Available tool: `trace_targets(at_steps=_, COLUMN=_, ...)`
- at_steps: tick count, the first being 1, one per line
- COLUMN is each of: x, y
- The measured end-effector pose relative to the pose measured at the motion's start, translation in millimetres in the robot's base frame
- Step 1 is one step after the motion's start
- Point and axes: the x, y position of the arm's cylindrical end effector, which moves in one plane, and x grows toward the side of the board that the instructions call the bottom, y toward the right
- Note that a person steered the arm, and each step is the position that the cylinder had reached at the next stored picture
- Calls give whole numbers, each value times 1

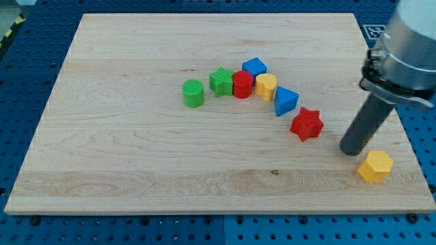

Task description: Slide the red star to the top of yellow hexagon

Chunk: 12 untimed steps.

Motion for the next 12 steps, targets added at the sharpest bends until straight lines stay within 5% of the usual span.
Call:
trace_targets(at_steps=4, x=-52, y=-135)
trace_targets(at_steps=9, x=-80, y=-32)
trace_targets(at_steps=12, x=-60, y=-31)
